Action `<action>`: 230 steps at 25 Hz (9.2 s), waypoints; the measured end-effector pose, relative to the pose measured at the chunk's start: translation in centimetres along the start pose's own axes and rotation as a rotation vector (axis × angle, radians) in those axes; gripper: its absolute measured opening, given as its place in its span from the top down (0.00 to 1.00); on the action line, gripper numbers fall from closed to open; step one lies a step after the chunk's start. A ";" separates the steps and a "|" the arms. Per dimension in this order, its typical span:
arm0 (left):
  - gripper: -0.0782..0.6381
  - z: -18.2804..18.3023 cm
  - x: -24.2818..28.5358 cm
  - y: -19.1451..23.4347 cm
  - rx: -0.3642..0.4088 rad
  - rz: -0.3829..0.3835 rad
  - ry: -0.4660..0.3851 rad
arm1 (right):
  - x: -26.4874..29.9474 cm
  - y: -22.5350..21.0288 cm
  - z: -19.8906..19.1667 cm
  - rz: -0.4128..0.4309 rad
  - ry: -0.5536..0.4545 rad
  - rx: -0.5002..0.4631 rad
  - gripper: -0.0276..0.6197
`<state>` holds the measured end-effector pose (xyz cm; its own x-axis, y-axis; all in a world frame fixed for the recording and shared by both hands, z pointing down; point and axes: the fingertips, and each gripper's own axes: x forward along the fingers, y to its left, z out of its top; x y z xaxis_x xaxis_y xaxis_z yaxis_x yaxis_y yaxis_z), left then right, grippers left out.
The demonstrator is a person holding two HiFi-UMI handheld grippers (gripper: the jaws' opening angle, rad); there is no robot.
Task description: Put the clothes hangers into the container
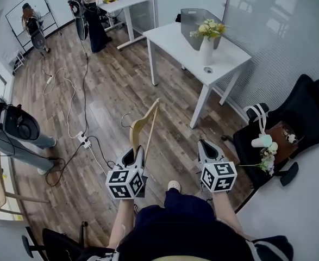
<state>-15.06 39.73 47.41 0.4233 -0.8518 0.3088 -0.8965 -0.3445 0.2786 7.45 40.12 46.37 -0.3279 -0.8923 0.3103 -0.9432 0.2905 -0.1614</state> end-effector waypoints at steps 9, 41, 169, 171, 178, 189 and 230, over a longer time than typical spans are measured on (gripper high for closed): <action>0.82 0.8 5.0 0.6 -0.012 0.035 0.011 | 4.4 -3.9 1.6 0.017 0.014 -0.006 0.91; 0.82 1.3 7.8 1.6 -0.030 0.112 -0.004 | 8.2 -5.5 1.1 0.091 0.069 -0.014 0.91; 0.81 28.8 72.0 21.5 0.106 -0.154 0.109 | 69.2 -27.4 23.4 -0.089 0.051 0.113 0.91; 0.82 28.7 72.9 21.2 0.114 -0.176 0.121 | 69.2 -27.7 23.3 -0.103 0.047 0.122 0.91; 0.82 29.5 76.7 20.6 0.149 -0.261 0.156 | 69.9 -29.2 23.5 -0.178 0.034 0.154 0.91; 0.82 32.9 83.5 21.4 0.234 -0.429 0.218 | 71.1 -31.3 24.9 -0.391 -0.002 0.245 0.91; 0.82 49.3 93.8 11.2 0.618 -1.088 0.004 | 61.6 -28.8 35.9 -0.896 -0.150 0.089 0.91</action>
<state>8.09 -63.48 34.66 0.9818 -0.0089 0.1897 0.0068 -0.9966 -0.0817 16.36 -35.58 36.51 0.5418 -0.8084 0.2303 -0.8317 -0.5552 0.0078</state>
